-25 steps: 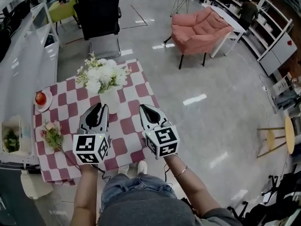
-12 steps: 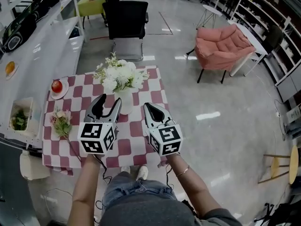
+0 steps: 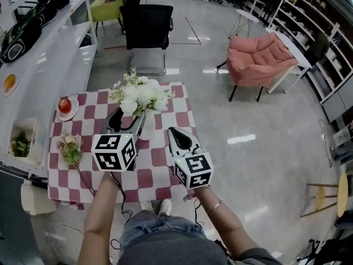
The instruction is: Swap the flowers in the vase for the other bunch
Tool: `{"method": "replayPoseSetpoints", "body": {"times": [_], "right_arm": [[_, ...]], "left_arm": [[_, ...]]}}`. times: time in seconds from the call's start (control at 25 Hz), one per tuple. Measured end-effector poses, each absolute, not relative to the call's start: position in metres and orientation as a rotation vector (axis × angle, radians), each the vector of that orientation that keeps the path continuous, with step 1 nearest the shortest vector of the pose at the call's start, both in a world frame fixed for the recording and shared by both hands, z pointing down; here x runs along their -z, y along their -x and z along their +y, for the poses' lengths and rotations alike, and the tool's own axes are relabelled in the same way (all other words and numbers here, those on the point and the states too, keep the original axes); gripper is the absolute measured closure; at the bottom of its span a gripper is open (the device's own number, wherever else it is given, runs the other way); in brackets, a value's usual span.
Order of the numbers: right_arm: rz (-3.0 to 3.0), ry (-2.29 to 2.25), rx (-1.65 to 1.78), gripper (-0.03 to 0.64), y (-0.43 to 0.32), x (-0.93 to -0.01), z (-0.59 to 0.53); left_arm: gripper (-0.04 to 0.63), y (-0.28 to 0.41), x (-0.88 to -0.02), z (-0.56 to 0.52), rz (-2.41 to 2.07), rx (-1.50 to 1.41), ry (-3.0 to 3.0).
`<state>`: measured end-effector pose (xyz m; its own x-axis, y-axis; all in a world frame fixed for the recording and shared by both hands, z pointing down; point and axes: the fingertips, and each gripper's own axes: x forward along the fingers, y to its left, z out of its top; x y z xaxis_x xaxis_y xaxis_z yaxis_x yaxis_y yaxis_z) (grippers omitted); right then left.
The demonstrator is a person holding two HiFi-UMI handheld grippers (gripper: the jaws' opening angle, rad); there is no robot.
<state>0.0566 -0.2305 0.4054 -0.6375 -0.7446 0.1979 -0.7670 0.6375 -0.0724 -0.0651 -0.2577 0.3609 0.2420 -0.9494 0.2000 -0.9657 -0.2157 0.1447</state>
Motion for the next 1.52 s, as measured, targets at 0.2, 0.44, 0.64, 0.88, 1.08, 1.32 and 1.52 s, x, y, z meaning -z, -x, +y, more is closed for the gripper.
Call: {"method": "replayPoseSetpoints", "body": {"times": [0.2, 0.44, 0.64, 0.88, 1.08, 1.32, 1.52], "right_arm": [[-2.684, -1.286, -0.238, 0.606, -0.059, -0.411, -0.233], [-2.657, -1.308, -0.278, 0.607, -0.058, -0.42, -0.234], [-2.635, -1.317, -0.286, 0.606, -0.058, -0.424, -0.238], [-2.615, -1.325, -0.294, 0.607, -0.057, -0.43, -0.241], [-2.615, -1.319, -0.297, 0.607, -0.055, -0.43, -0.243], [-2.619, -1.319, -0.298, 0.607, -0.054, -0.426, -0.246], [-2.618, -1.321, -0.285, 0.607, -0.054, -0.426, -0.248]], "left_arm": [[0.313, 0.065, -0.361, -0.27, -1.773, -0.077, -2.262], [0.313, 0.064, -0.359, -0.282, -1.785, -0.1, -2.286], [0.392, 0.068, -0.358, -0.288, -1.855, -0.133, -2.287], [0.446, 0.07, -0.361, -0.29, -1.898, -0.164, -2.294], [0.501, 0.071, -0.357, -0.292, -1.94, -0.171, -2.288], [0.529, 0.07, -0.353, -0.293, -1.953, -0.147, -2.291], [0.535, 0.072, -0.345, -0.293, -1.965, -0.079, -2.29]]}}
